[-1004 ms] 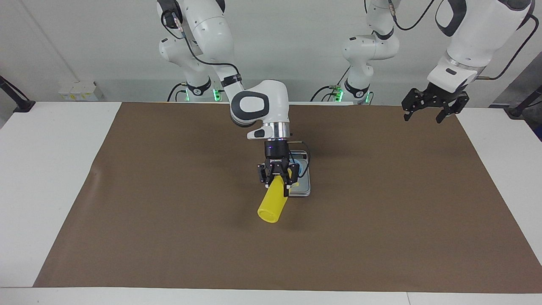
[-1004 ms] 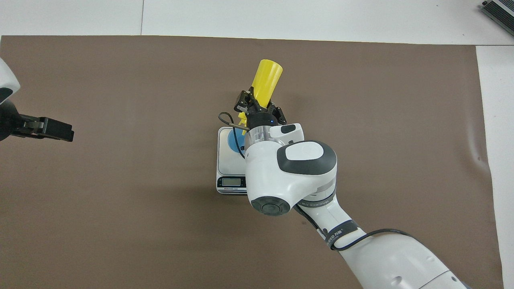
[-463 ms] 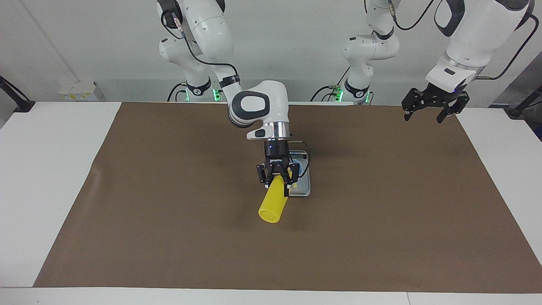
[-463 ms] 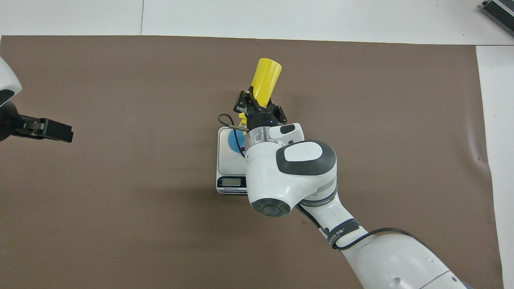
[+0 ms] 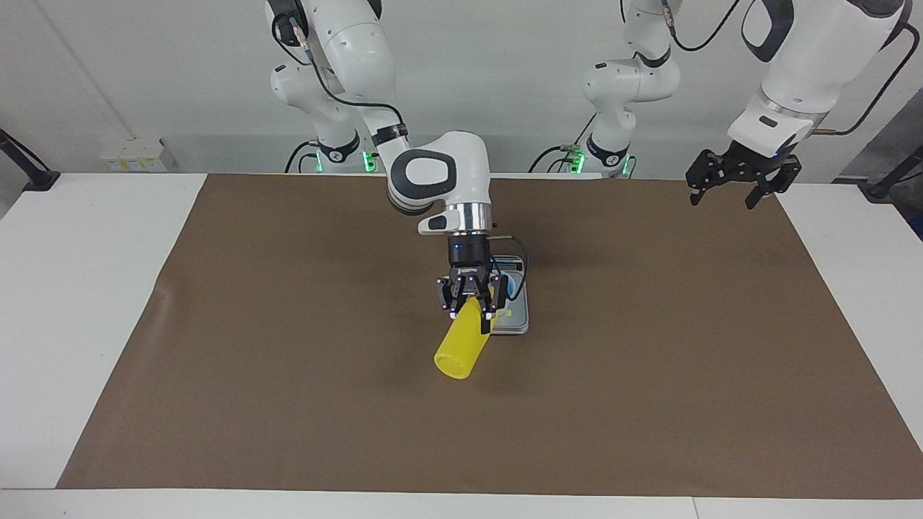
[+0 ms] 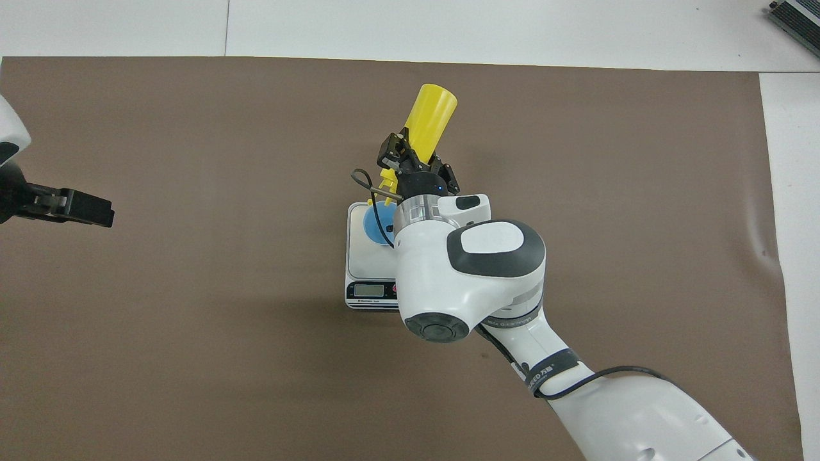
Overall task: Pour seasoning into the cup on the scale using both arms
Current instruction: 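Tilt the bottle nozzle down into the cup with the right gripper, then turn the bottle upright and carry it back with the right gripper, then set the bottle down and release it with the right gripper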
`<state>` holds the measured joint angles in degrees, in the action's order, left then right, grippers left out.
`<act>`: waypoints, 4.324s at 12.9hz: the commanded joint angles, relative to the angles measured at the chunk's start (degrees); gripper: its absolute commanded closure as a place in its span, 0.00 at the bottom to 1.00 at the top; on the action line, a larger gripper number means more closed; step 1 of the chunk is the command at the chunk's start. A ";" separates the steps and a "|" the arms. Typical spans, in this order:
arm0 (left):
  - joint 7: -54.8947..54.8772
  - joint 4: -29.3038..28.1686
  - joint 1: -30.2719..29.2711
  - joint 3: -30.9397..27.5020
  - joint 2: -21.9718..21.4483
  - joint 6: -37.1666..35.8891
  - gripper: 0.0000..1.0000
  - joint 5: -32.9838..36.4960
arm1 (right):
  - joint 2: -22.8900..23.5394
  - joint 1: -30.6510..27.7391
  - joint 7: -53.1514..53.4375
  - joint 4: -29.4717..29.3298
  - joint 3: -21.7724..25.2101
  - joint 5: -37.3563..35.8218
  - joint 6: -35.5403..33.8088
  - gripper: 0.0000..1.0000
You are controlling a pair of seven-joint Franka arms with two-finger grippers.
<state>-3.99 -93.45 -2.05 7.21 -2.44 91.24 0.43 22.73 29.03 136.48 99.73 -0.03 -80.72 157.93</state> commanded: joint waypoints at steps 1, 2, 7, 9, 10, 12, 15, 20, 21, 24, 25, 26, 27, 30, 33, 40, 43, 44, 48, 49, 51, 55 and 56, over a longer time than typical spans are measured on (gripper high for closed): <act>-0.58 -1.13 -0.93 -0.17 -1.60 -0.27 0.00 -2.09 | -2.51 -0.82 1.16 0.55 -0.32 8.00 0.36 1.00; -0.67 -1.12 -0.85 -0.09 -1.60 -0.36 0.00 -2.10 | -2.95 -0.91 1.16 0.81 -0.32 12.03 0.36 1.00; -0.93 -1.21 -0.67 0.00 -1.69 -0.44 0.00 -1.75 | -4.18 -3.45 0.98 1.69 -0.41 29.36 0.36 1.00; -1.02 -1.21 -0.94 -0.17 -1.77 -0.71 0.00 -1.84 | -4.54 -4.77 0.63 1.95 -0.41 37.35 0.36 1.00; -1.02 -1.04 -1.28 -0.18 -1.78 -0.71 0.00 -1.75 | -4.63 -5.39 0.37 2.13 -0.41 39.65 0.28 1.00; -0.84 -1.30 -1.29 -0.09 -1.86 -0.53 0.00 -1.84 | -4.54 -6.70 0.37 2.22 -0.67 43.95 0.28 1.00; -1.02 -1.30 -1.29 0.00 -1.78 -0.10 0.00 -1.75 | -4.54 -8.02 0.28 2.22 -0.67 59.83 0.01 1.00; -1.02 -1.21 -1.20 0.00 -1.78 0.43 0.00 -1.75 | -5.15 -10.31 -10.57 1.96 -0.76 79.53 -6.38 1.00; -1.02 -1.30 -1.20 -0.09 -1.78 0.43 0.00 -1.75 | -5.24 -10.75 -16.36 1.78 -0.76 84.62 -8.58 1.00; -1.02 -1.48 -1.11 0.00 -1.78 0.52 0.00 -1.75 | -6.29 -13.38 -33.85 1.78 -0.67 92.40 -16.66 1.00; -1.02 -1.48 -1.11 0.00 -1.78 0.52 0.00 -1.75 | -6.82 -14.43 -38.17 1.87 -0.67 92.58 -19.73 1.00; -1.02 -1.48 -1.20 0.00 -1.86 0.35 0.00 -1.75 | -7.17 -15.31 -43.35 2.04 -0.67 92.58 -22.90 1.00; -1.02 -1.56 -1.20 -0.09 -1.86 0.17 0.00 -1.75 | -7.78 -16.45 -50.01 2.39 -0.67 92.76 -26.06 1.00; -0.84 -1.74 -1.20 -0.09 -2.13 -0.36 0.00 -1.75 | -8.93 -20.41 -65.86 3.18 -0.67 96.35 -34.77 1.00; -0.58 -1.74 -1.46 -0.09 -2.04 0.08 0.00 -1.75 | -9.98 -27.69 -79.73 3.45 -0.58 101.89 -43.55 1.00; -0.49 -1.74 -1.46 -0.09 -2.04 -0.09 0.00 -1.75 | -9.47 -44.74 -96.58 3.27 -0.58 107.69 -62.63 1.00; -0.49 -1.65 -1.38 -0.09 -2.04 -0.09 0.00 -1.75 | -6.05 -48.79 -97.19 2.75 -0.50 107.96 -64.94 1.00; -0.49 -1.65 -1.38 -0.09 -2.04 -0.09 0.00 -1.75 | -2.73 -49.94 -98.24 0.57 -0.58 108.31 -67.29 1.00; -0.49 -1.74 -1.38 -0.09 -2.04 -0.09 0.00 -1.75 | -0.49 -51.89 -101.23 -0.59 -0.06 109.02 -65.31 0.00; -0.49 -1.65 -1.38 -0.09 -2.04 -0.09 0.00 -1.75 | -1.89 -51.89 -101.23 -0.51 -0.06 108.50 -64.42 0.00; -0.49 -1.74 -1.38 -0.09 -2.04 -0.09 0.00 -1.75 | -4.35 -51.80 -102.19 -0.42 -0.06 107.88 -64.41 0.00; -0.49 -1.65 -1.38 -0.09 -2.04 -0.09 0.00 -1.75 | -8.13 -51.71 -115.52 -0.59 -0.06 98.31 -61.87 0.00; -0.49 -1.65 -1.38 -0.09 -2.04 -0.09 0.00 -1.75 | -9.19 -51.19 -122.43 -0.59 -0.14 96.73 -60.56 0.00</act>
<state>-4.00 -93.44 -2.59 6.84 -2.83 91.24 -0.65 15.41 -22.17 22.48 98.33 0.31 18.44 95.31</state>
